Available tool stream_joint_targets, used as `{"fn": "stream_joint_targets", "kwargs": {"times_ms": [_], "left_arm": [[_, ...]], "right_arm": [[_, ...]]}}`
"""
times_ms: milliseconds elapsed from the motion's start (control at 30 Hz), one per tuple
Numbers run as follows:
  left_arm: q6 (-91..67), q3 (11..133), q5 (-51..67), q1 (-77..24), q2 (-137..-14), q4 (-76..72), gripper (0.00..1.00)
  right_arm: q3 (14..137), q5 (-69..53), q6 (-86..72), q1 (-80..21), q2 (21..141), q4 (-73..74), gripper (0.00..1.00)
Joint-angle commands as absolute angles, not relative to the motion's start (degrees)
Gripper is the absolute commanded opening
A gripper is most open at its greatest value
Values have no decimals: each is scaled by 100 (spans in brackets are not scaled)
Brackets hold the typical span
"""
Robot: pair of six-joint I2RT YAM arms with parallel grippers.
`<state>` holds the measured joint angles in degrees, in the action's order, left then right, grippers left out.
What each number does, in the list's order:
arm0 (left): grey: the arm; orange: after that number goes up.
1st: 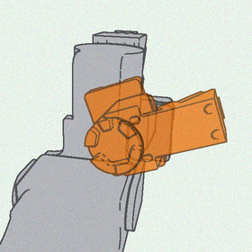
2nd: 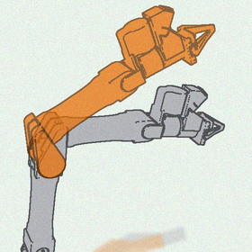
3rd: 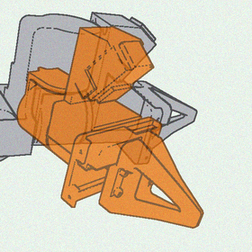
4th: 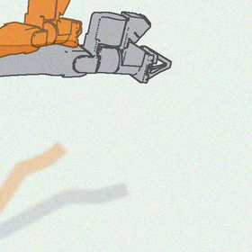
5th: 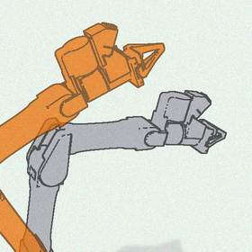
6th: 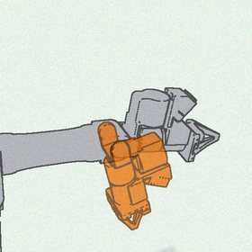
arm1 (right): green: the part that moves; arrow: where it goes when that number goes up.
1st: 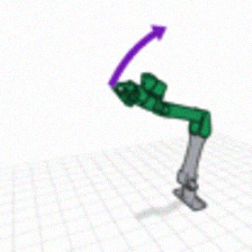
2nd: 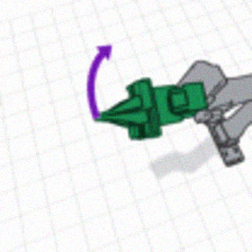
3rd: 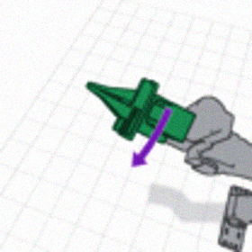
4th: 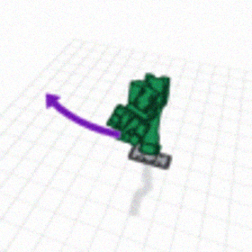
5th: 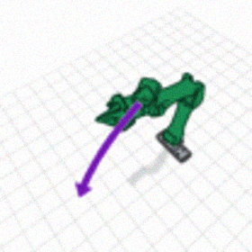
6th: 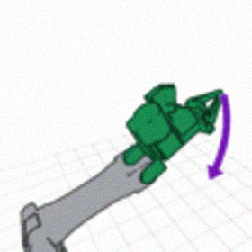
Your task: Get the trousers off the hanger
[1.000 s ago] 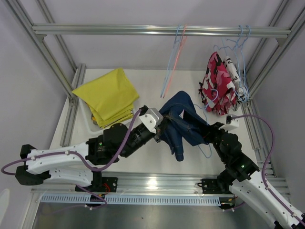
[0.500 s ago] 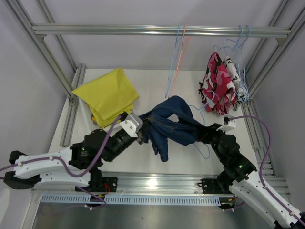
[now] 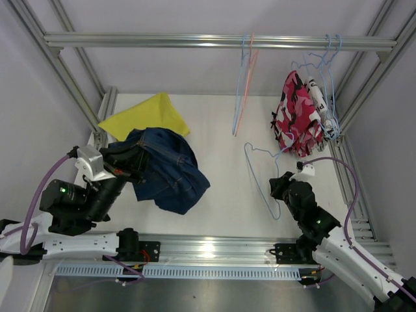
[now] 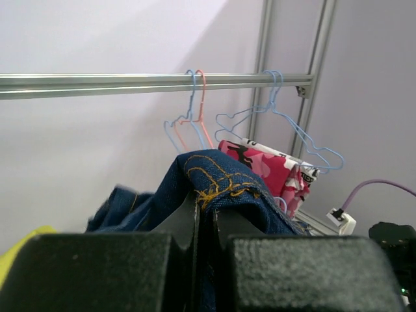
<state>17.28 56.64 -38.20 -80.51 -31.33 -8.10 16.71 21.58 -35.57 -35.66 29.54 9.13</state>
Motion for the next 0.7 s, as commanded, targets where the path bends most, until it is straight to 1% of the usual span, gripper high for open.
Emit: {"fn": "stream_joint_targets", "kwargs": {"times_ms": [0,100,167,200,233,333,367,400,433,500,533,600,667], "left_arm": [[1942,5783,-3963,-8077,-3094,-1283,1],[2248,5678,-4507,-8077,-2892,-1799,1],[2818,5311,-5201,-8068,-2813,-3272,1],[3804,5213,-5377,-7990,-2873,-4070,0],[4310,5012,-5492,-7902,-2961,-5583,1],[5578,4904,-5502,-7165,-3619,-7193,1],[6147,4904,-5441,-6963,-3847,-8164,1],[6431,5000,-5406,-6552,-4328,-8609,1],[6634,5053,-5405,-6356,-4585,-9013,0],[6785,5359,-5493,-5761,-5017,-9228,0],[6785,5405,-5537,-5618,-5384,-9246,1],[6611,5484,-5738,-5180,-5711,-9124,1],[6400,5441,-5958,-4958,-6125,-9079,1]], "right_arm": [[1644,2294,-3472,-3551,3041,615,0],[1582,2241,-3437,-3542,3041,545,0],[1494,2206,-3437,-3507,3058,493,0],[1468,2189,-3445,-3507,3059,475,0],[1416,2110,-3454,-3481,3059,405,0],[1336,1969,-3480,-3428,3093,325,0],[1319,1960,-3480,-3402,3111,299,0],[1310,1943,-3480,-3384,3120,290,0],[1301,1899,-3480,-3366,3129,290,0],[1266,1863,-3463,-3323,3120,281,0],[1248,1811,-3454,-3296,3120,273,0],[1231,1749,-3437,-3261,3111,255,0],[1222,1679,-3437,-3191,3103,246,0]]}}
